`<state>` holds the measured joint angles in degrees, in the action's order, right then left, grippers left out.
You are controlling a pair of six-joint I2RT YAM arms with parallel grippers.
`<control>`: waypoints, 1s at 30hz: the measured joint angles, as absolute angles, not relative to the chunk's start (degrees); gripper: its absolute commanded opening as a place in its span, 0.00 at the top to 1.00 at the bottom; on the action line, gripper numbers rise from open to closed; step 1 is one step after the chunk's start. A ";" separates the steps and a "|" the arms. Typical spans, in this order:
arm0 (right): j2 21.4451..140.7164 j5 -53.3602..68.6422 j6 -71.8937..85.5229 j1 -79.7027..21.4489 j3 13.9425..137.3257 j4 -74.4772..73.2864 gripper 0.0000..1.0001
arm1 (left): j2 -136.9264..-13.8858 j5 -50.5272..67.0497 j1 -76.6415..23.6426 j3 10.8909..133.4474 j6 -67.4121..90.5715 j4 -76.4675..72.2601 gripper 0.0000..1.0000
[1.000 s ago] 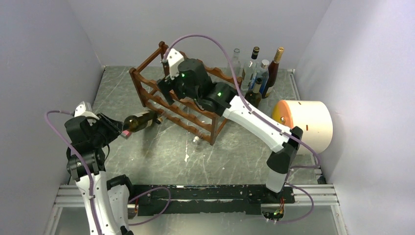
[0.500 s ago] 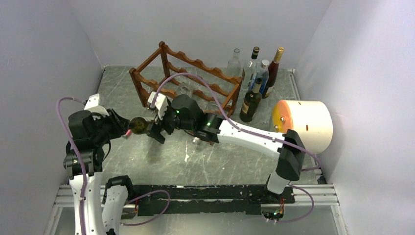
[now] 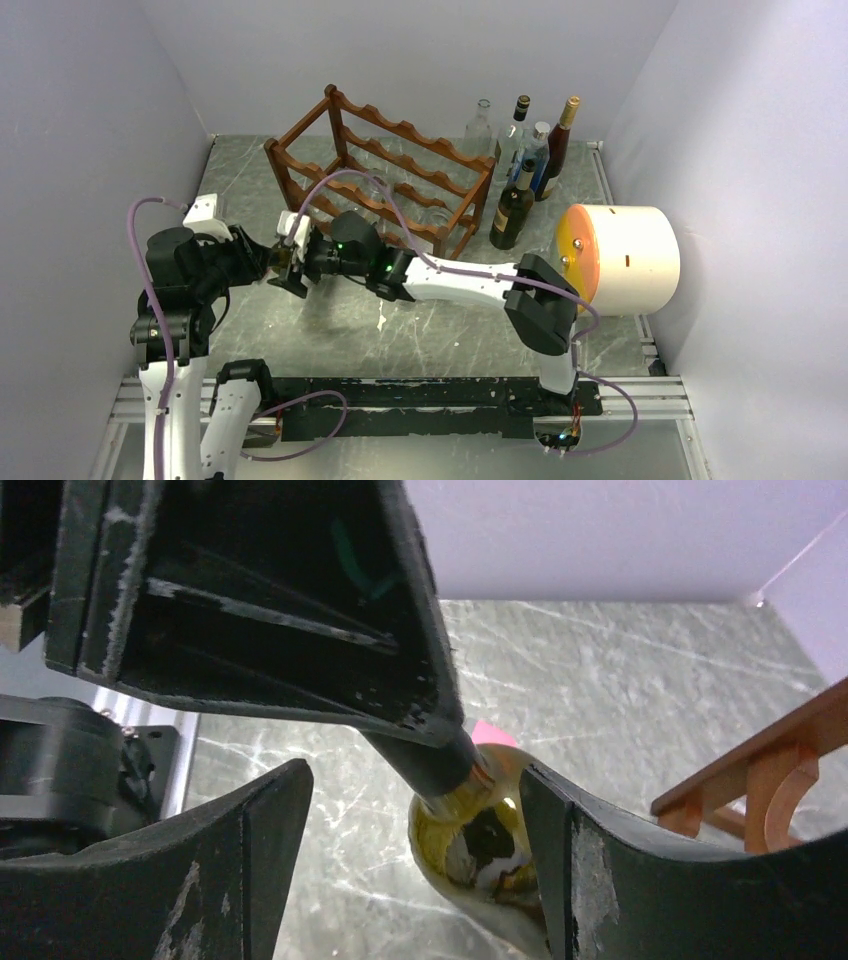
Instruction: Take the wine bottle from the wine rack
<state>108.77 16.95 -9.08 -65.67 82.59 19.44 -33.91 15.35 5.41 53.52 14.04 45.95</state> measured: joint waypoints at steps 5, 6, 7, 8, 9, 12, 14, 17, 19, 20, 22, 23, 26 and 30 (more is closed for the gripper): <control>111.39 14.48 -14.85 -67.68 82.32 24.25 0.31 | -33.67 15.38 5.32 53.52 13.89 46.09 0.93; 111.94 14.02 -15.77 -68.07 82.32 24.88 0.33 | -33.56 15.38 5.30 53.52 13.87 46.17 0.93; 112.51 13.34 -16.67 -68.38 82.32 25.67 0.34 | -33.45 15.35 5.30 53.52 13.85 46.33 0.93; 113.03 12.84 -17.39 -68.47 82.35 26.46 0.36 | -33.34 15.33 5.28 53.52 13.80 46.61 0.93; 113.34 12.40 -17.63 -68.49 82.37 26.98 0.38 | -33.28 15.33 5.28 53.52 13.78 46.70 0.93; 114.19 11.38 -18.24 -68.47 82.37 28.45 0.58 | -33.30 15.40 5.15 53.54 13.65 46.76 0.92; 114.52 10.22 -18.55 -68.40 82.37 29.65 0.73 | -33.41 15.57 5.13 53.78 13.37 47.31 0.73; 114.48 9.39 -20.73 -68.47 82.24 31.83 0.79 | -34.11 15.62 5.15 54.98 12.64 46.13 0.27; 114.17 8.21 -18.92 -68.42 82.15 33.80 0.82 | -34.33 16.45 5.10 56.42 12.23 45.80 0.06; 113.67 8.58 -17.69 -68.23 81.36 34.33 0.83 | -34.02 16.47 5.15 56.86 12.34 45.69 0.01; 112.60 8.12 -16.12 -68.23 79.61 35.48 0.86 | -33.80 16.78 5.13 58.17 12.53 45.63 0.01; 112.16 7.46 -15.46 -68.31 78.91 35.94 0.88 | -33.80 17.41 5.04 58.78 12.64 45.80 0.01; 110.15 6.22 -12.14 -68.36 76.14 37.30 0.94 | -33.80 18.52 4.75 60.51 12.62 46.48 0.01; 106.17 5.63 -6.17 -68.40 71.72 37.41 1.00 | -33.65 17.61 4.67 64.23 12.60 47.00 0.01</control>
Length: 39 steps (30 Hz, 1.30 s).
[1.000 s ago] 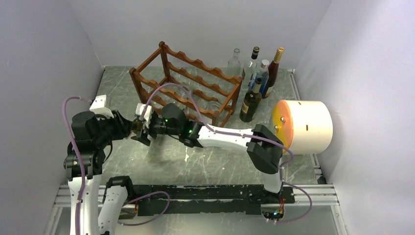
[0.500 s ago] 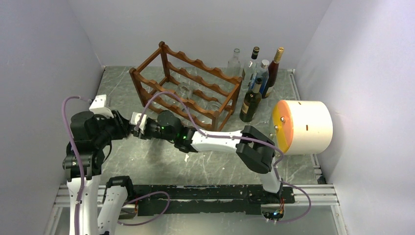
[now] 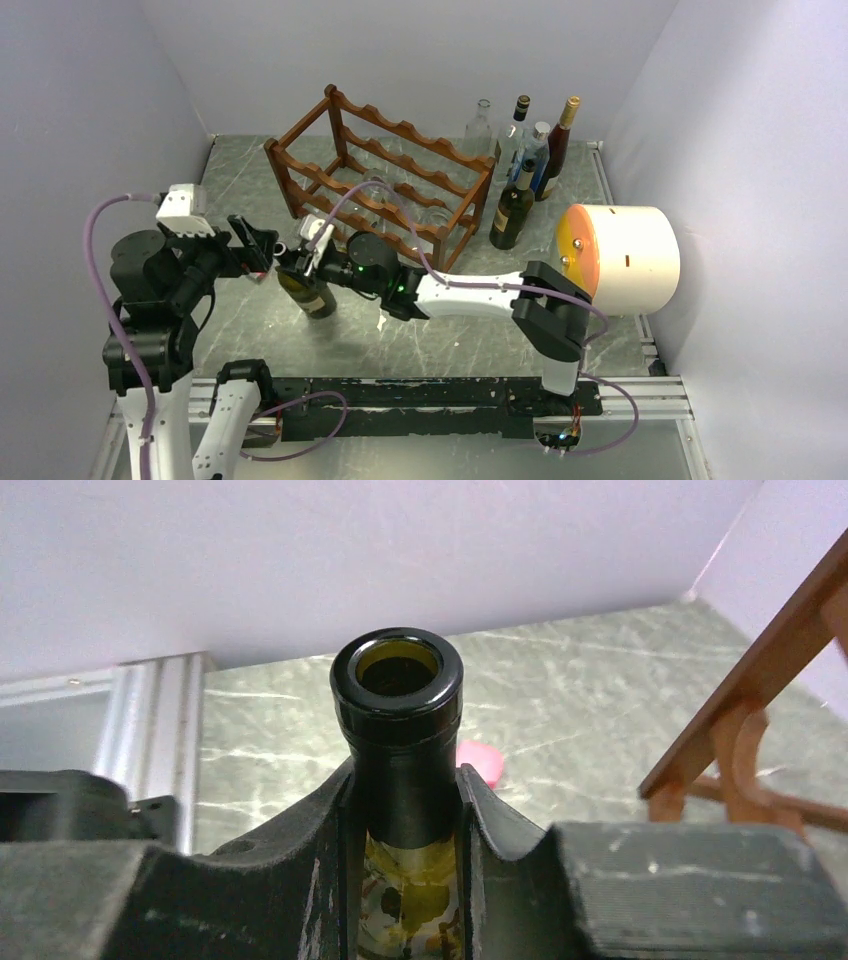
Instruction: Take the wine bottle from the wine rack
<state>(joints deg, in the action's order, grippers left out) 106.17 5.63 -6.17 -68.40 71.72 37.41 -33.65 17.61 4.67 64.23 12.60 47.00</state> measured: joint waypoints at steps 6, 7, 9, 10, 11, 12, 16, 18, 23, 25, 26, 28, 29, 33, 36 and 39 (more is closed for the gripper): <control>98.87 5.56 2.02 -68.73 66.35 32.51 1.00 | -32.32 12.53 4.64 67.70 12.62 46.63 0.01; 97.45 5.56 2.81 -68.75 65.71 31.29 1.00 | -32.03 11.90 4.64 67.66 12.62 46.63 0.01; 93.17 5.54 4.36 -68.77 63.88 27.68 1.00 | -31.68 11.03 4.64 67.22 12.62 46.39 0.01; 90.74 5.50 4.93 -68.79 63.05 26.04 1.00 | -31.55 10.81 4.64 66.83 12.64 46.26 0.01; 88.01 5.30 5.52 -68.82 62.15 24.34 1.00 | -31.40 10.61 4.62 66.17 12.64 46.00 0.01; 85.10 4.97 6.09 -68.82 61.23 22.81 1.00 | -31.33 10.52 4.62 65.56 12.67 45.82 0.01; 74.11 3.11 7.22 -68.79 58.54 16.43 1.00 | -31.68 10.48 4.60 63.07 12.88 45.34 0.00; 69.89 2.04 7.22 -68.79 58.30 12.21 1.00 | -32.27 10.48 4.60 62.37 12.97 45.25 0.01; 62.28 -2.11 5.45 -68.79 58.35 -1.08 1.00 | -34.00 10.50 4.60 61.36 13.34 44.69 0.01; 60.60 -3.60 4.12 -68.79 58.43 -6.76 1.00 | -34.48 10.52 4.60 61.01 13.65 44.34 0.01; 59.83 -4.67 3.46 -68.79 58.48 -9.85 1.00 | -34.63 10.52 4.60 60.88 13.89 44.16 0.01; 58.54 -7.35 2.07 -68.79 58.61 -15.64 1.00 | -34.81 10.61 4.60 60.53 14.28 43.72 0.02; 58.13 -8.64 1.58 -68.79 58.78 -17.87 1.00 | -34.94 10.66 4.60 60.38 14.46 43.57 0.02; 56.18 -15.35 -0.16 -68.79 59.57 -25.91 1.00 | -35.70 10.72 4.60 60.14 15.42 43.24 0.02; 54.19 -20.27 -0.51 -68.75 59.57 -28.64 1.00 | -36.01 10.74 4.60 59.79 15.92 42.76 0.02; 51.77 -26.13 -0.47 -68.58 59.55 -29.21 1.00 | -36.32 10.83 4.60 59.22 16.38 42.35 0.02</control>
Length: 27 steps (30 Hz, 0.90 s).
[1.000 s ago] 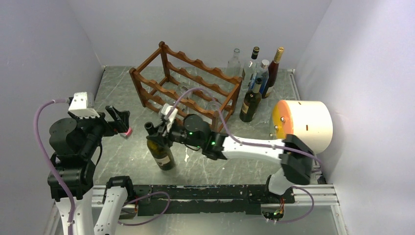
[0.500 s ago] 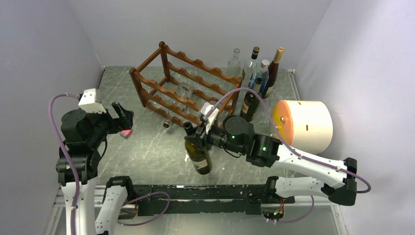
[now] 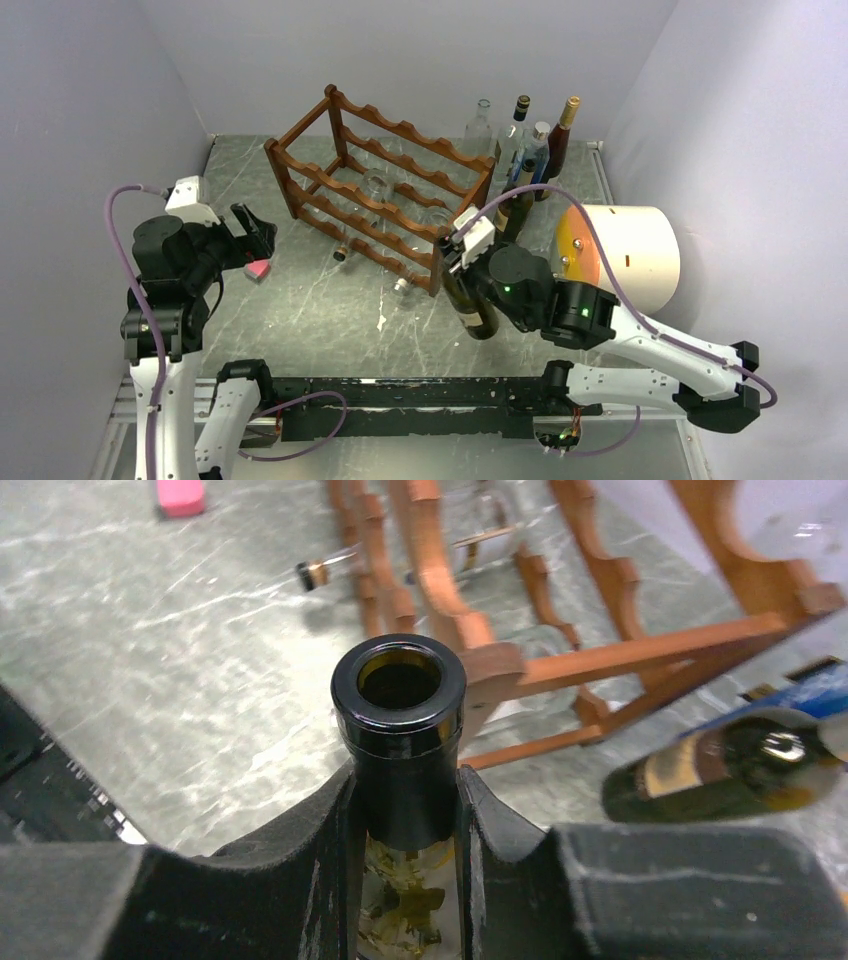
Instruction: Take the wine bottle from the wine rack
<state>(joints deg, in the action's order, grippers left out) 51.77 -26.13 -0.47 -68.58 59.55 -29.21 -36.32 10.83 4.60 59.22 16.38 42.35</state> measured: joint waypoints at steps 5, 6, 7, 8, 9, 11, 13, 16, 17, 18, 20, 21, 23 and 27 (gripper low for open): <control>50.24 -36.67 -0.27 -67.92 59.35 -27.24 1.00 | -37.93 11.20 4.60 58.83 16.97 41.54 0.03; 50.70 -39.29 -0.25 -67.35 59.35 -26.50 1.00 | -38.20 11.22 4.60 58.65 17.02 41.41 0.03; 51.37 -41.65 -0.23 -66.41 59.35 -25.85 1.00 | -38.48 11.35 4.60 58.46 17.15 41.41 0.03; 52.25 -43.62 -0.16 -65.08 59.35 -25.10 1.00 | -38.63 11.40 4.60 58.39 17.17 41.39 0.03; 53.19 -44.91 -0.10 -63.05 59.35 -24.25 1.00 | -38.85 11.44 4.60 58.35 17.19 41.39 0.03; 54.65 -45.34 0.47 -57.74 59.31 -22.96 1.00 | -39.11 11.49 4.60 58.33 17.21 41.39 0.03; 55.83 -44.29 1.61 -50.50 58.98 -20.93 1.00 | -39.11 11.46 4.60 58.33 17.19 41.39 0.03; 56.90 -42.85 3.05 -42.06 57.60 -17.26 1.00 | -39.07 11.46 4.60 58.33 17.12 41.39 0.02; 57.14 -42.57 3.27 -40.45 56.71 -15.68 1.00 | -39.07 11.51 4.60 58.33 16.91 41.39 0.02; 57.17 -42.00 3.60 -39.31 55.51 -13.93 1.00 | -39.09 11.62 4.60 58.33 16.69 41.39 0.02; 57.39 -40.71 4.12 -37.85 52.51 -9.78 1.00 | -39.13 11.84 4.60 58.33 16.08 41.39 0.02; 57.60 -40.21 4.27 -37.28 50.83 -7.60 1.00 | -39.18 12.03 4.60 58.35 15.62 41.39 0.02; 58.04 -39.27 4.64 -36.45 47.70 -3.73 1.00 | -39.64 12.53 4.60 58.48 14.59 41.39 0.02; 57.87 -38.85 3.77 -35.22 40.53 6.55 1.00 | -41.60 13.91 3.09 59.61 12.95 41.19 0.02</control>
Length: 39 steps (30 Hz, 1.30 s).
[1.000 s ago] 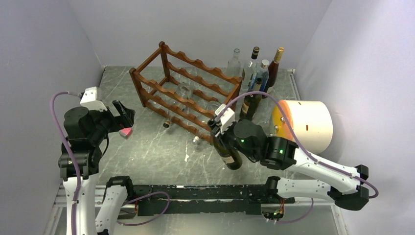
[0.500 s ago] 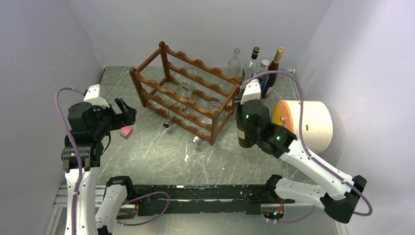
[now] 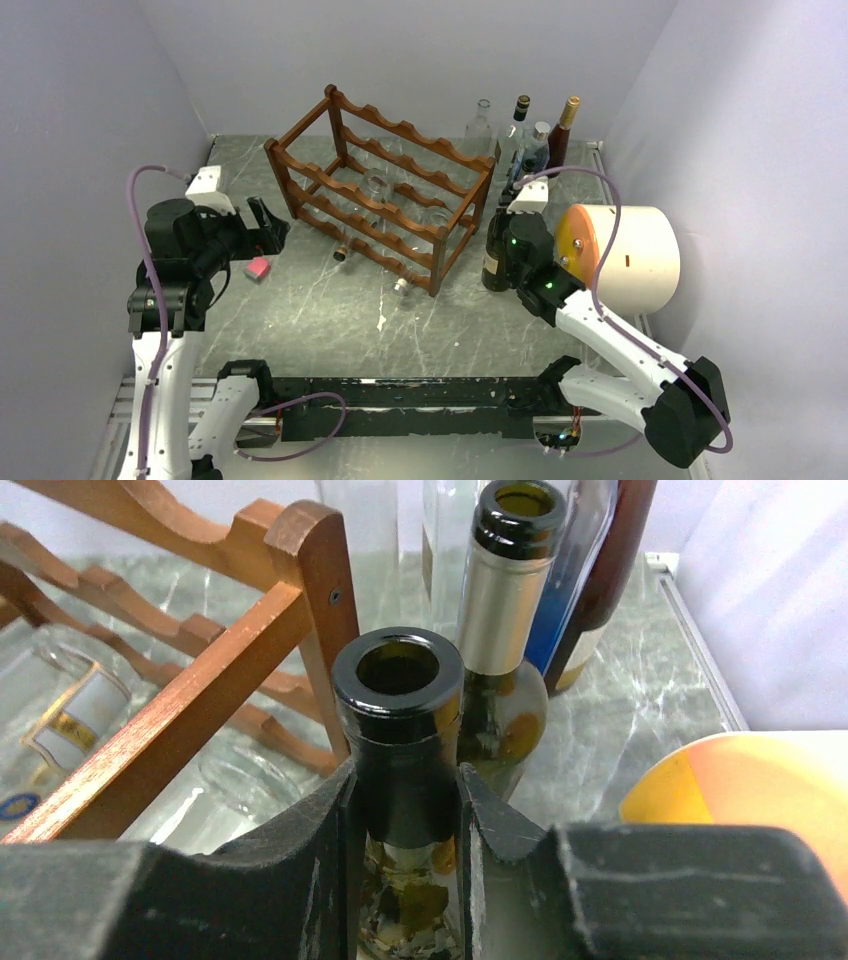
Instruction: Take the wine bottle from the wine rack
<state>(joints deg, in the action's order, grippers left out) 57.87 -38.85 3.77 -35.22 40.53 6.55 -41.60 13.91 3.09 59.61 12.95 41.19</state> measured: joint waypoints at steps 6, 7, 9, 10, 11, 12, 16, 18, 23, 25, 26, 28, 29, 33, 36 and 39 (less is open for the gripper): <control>55.83 -38.81 -0.97 -34.74 31.73 23.31 1.00 | -44.36 15.57 -4.95 61.58 10.81 40.42 0.03; 55.88 -38.85 -1.41 -34.59 31.05 24.86 1.00 | -44.84 15.70 -6.52 62.26 10.44 40.49 0.04; 56.23 -39.13 -1.98 -34.13 30.28 27.11 1.00 | -45.69 16.14 -10.22 63.77 9.58 40.38 0.04; 56.42 -39.20 -2.04 -33.98 30.28 27.40 1.00 | -45.87 16.51 -11.51 64.20 9.26 40.32 0.04; 56.66 -39.20 -2.07 -33.80 30.28 27.64 1.00 | -45.89 16.95 -12.73 64.58 8.80 40.14 0.04; 56.77 -39.20 -2.02 -33.74 30.28 27.77 1.00 | -45.74 17.43 -13.50 64.86 8.40 40.10 0.03; 56.77 -39.20 -1.83 -33.71 30.28 27.70 0.88 | -43.33 18.50 -14.20 64.95 8.08 38.81 0.01; 56.75 -39.31 -1.58 -33.69 30.28 27.57 0.76 | -41.06 18.48 -14.20 64.97 8.67 37.26 0.00; 55.75 -39.11 -0.25 -33.69 30.33 25.80 0.51 | -35.27 18.44 -14.22 65.10 12.05 31.07 0.00; 55.27 -38.96 0.23 -33.69 31.16 23.51 0.39 | -34.09 18.26 -14.24 65.32 13.37 28.36 0.01; 55.09 -38.83 0.67 -33.69 32.42 21.30 0.34 | -33.89 18.11 -14.26 65.54 14.04 27.14 0.01; 54.78 -38.35 1.45 -33.69 34.28 18.59 0.22 | -34.00 17.56 -14.26 66.00 15.14 25.50 0.01; 54.41 -37.76 1.87 -33.67 35.94 16.12 0.17 | -34.15 17.12 -14.26 66.15 15.73 24.73 0.00; 51.86 -34.61 3.29 -33.63 41.80 7.20 0.05 | -35.31 15.81 -14.31 67.31 17.47 23.09 0.00; 49.21 -32.36 4.51 -33.58 46.11 0.67 0.00 | -36.49 15.00 -14.31 68.60 18.50 21.98 0.01; 47.11 -30.96 5.43 -33.58 51.64 -6.20 0.00 | -37.65 13.67 -14.33 70.17 19.00 21.15 0.01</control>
<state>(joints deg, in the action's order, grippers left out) 47.11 -30.96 5.43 -33.58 51.64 -6.20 -37.65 13.67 -14.33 70.17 19.00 21.15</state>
